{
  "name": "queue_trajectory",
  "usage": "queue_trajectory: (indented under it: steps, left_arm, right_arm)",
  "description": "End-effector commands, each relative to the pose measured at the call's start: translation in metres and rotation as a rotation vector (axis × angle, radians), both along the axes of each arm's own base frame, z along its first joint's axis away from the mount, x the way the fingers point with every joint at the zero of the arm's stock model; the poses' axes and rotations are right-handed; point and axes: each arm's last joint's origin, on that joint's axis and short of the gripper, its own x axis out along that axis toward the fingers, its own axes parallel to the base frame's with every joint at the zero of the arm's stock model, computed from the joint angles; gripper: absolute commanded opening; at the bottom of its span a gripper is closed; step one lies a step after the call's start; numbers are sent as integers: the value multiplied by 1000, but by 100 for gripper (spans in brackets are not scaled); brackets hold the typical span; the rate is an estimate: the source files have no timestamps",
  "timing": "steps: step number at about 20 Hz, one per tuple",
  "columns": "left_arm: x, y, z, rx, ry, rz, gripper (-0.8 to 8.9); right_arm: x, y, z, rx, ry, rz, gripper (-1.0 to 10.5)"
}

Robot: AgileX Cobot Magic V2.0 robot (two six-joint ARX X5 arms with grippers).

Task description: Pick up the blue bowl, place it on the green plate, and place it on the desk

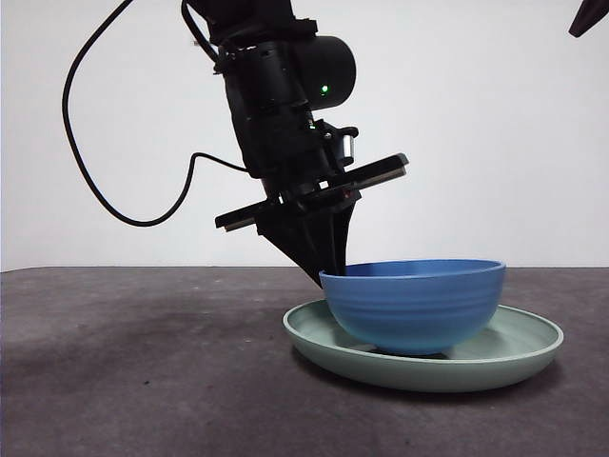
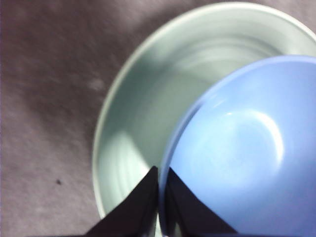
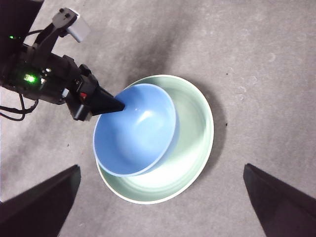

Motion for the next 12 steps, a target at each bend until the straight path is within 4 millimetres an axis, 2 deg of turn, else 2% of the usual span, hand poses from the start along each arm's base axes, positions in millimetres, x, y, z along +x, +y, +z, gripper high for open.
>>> queue_trajectory:
  steps: [1, 5, 8, 10, 12]
  left_arm:
    - [1, -9, 0, -2, -8, -7, 9]
    - [-2, -11, 0, -2, -8, -14, 19]
    - [-2, -11, 0, -3, -6, -10, 92]
    - [-1, -11, 0, -9, 0, 12, 182]
    - [0, -11, 1, -21, -2, 27, 314]
  right_arm:
    - [2, 0, 4, -4, -22, 7, 574]
    - [2, 0, 4, -4, -22, 7, 574]
    - [2, 0, 4, -4, -22, 7, 574]
    - [2, 0, 4, -4, -21, 7, 574]
    - [2, 0, 4, -4, -21, 7, 574]
